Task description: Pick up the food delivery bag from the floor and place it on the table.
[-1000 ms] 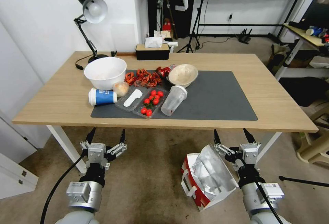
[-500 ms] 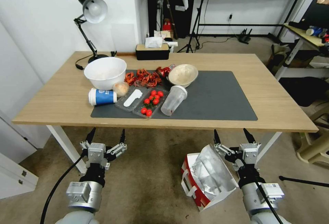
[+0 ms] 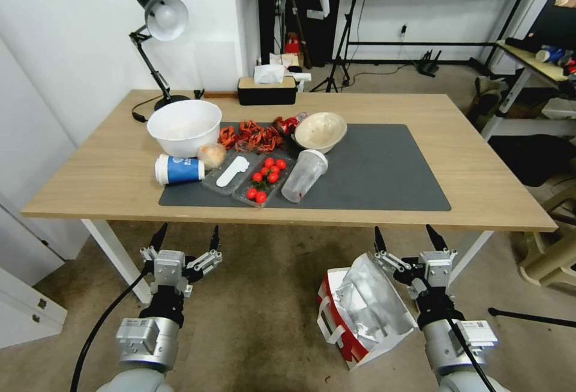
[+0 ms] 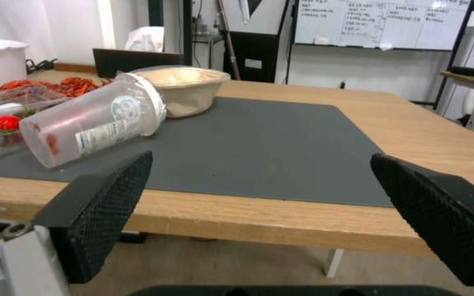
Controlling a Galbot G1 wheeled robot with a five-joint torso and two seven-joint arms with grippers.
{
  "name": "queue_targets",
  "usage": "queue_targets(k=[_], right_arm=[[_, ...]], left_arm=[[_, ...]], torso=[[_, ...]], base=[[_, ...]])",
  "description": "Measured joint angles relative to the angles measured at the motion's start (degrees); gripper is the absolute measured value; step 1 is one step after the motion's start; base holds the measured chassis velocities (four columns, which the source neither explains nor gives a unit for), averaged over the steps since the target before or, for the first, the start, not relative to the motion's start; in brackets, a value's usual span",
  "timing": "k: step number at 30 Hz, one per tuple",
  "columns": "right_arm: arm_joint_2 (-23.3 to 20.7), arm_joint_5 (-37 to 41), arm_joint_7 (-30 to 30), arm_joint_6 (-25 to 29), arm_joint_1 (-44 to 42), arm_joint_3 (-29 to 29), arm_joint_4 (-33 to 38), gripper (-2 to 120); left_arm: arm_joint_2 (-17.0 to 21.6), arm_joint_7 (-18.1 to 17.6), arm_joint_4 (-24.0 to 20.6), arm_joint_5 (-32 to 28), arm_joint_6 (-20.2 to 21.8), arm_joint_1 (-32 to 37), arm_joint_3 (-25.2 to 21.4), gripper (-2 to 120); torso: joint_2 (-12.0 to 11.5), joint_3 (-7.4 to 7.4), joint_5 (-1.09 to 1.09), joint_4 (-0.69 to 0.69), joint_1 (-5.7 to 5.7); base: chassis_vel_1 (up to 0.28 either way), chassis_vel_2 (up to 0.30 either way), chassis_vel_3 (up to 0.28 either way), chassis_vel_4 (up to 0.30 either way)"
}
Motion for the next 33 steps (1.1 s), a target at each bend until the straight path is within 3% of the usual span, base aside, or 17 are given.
queue_targets(k=[12,16,26,33], right_arm=[[0.0,0.1,0.0,-0.1,0.0,0.0,0.0,100],[-0.9,2.0,0.1,-2.9,0.0,0.7,0.5,100],[-6.1,14.2,1.1,-19.6,0.5,5.0,4.3,100],[-6.8,16.9,1.3,-20.3,0.4,6.3,4.6,100]], left_arm=[[0.1,-0.2,0.0,-0.4,0.2,-0.1,0.1,100],[1.8,-3.1,0.0,-4.7,2.8,-2.3,1.5,100],[8.0,-13.5,-0.6,-20.7,12.4,-10.0,6.6,100],[12.0,-20.1,-0.9,-30.8,18.5,-14.8,9.9,100]], torso=[[0.0,0.0,0.0,0.01,0.0],[0.0,0.0,0.01,0.0,0.0],[0.0,0.0,0.01,0.0,0.0],[0.0,0.0,0.0,0.0,0.0]], base=[[0.0,0.0,0.0,0.0],[0.0,0.0,0.0,0.0],[0.0,0.0,0.0,0.0],[0.0,0.0,0.0,0.0]])
